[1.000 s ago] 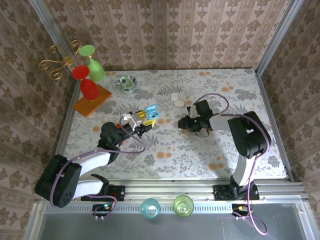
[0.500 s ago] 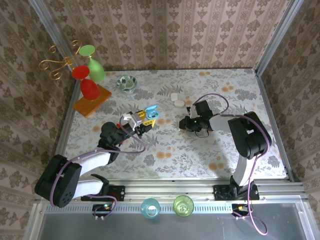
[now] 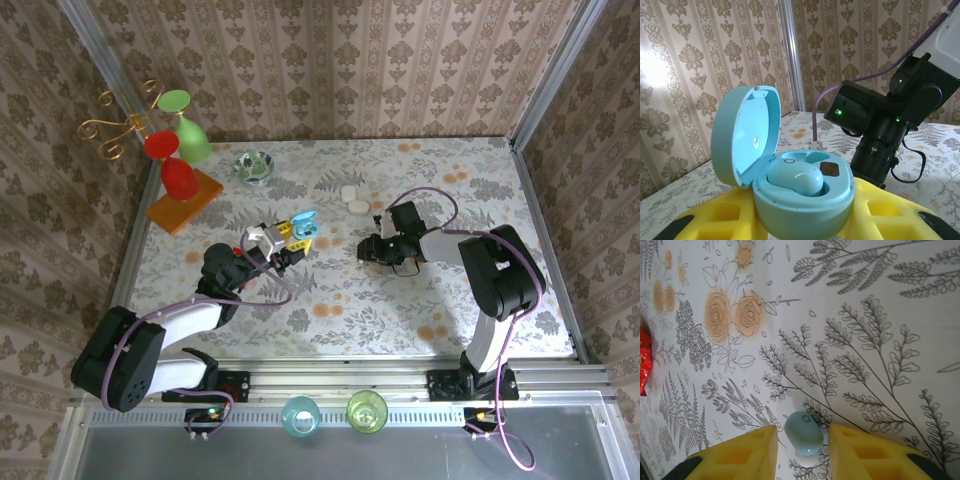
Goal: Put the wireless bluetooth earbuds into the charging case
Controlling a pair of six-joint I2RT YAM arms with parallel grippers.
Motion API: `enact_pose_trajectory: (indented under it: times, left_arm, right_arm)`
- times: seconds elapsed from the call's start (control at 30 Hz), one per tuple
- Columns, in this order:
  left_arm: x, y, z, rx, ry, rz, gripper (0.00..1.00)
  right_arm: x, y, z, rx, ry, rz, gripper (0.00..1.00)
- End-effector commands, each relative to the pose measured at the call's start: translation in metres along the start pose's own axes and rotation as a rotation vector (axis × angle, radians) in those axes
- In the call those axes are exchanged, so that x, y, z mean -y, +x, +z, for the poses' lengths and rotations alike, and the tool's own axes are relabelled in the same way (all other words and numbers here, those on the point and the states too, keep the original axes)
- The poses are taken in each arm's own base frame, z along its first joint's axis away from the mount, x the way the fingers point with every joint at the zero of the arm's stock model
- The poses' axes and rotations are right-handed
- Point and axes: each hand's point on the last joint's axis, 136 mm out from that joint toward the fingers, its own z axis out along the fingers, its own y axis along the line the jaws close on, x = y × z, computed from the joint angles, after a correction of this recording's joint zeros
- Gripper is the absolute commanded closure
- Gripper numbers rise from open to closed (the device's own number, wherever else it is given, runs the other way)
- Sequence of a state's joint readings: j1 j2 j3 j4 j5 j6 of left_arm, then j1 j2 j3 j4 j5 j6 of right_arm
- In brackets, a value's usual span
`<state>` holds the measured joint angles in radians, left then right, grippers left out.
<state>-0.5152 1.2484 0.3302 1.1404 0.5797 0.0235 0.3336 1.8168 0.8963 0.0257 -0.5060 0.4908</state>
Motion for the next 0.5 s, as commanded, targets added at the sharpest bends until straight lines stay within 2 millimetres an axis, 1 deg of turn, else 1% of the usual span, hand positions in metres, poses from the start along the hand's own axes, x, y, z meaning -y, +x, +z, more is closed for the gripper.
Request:
enact_pose_trajectory:
  times: [0.0, 0.13, 0.27, 0.33, 0.47]
  left_arm:
    - [0.001, -0.012, 0.002, 0.034, 0.016, 0.035, 0.69]
    - [0.001, -0.012, 0.003, 0.035, 0.017, 0.037, 0.69]
    - [0.001, -0.013, 0.002, 0.035, 0.016, 0.037, 0.69]
    - [0.000, -0.013, 0.002, 0.035, 0.014, 0.038, 0.69]
    - [0.000, -0.012, 0.001, 0.032, 0.011, 0.037, 0.69]
  right_arm:
    - [0.003, -0.006, -0.007, 0.011, 0.059, -0.062, 0.63]
    - [0.005, -0.015, -0.004, 0.015, 0.078, -0.102, 0.63]
    - [-0.001, -0.021, 0.004, 0.001, 0.043, -0.117, 0.62]
    - [-0.002, -0.020, 0.006, -0.001, 0.031, -0.116, 0.63]
    - [0.003, -0.008, 0.009, -0.031, 0.025, -0.109, 0.63]
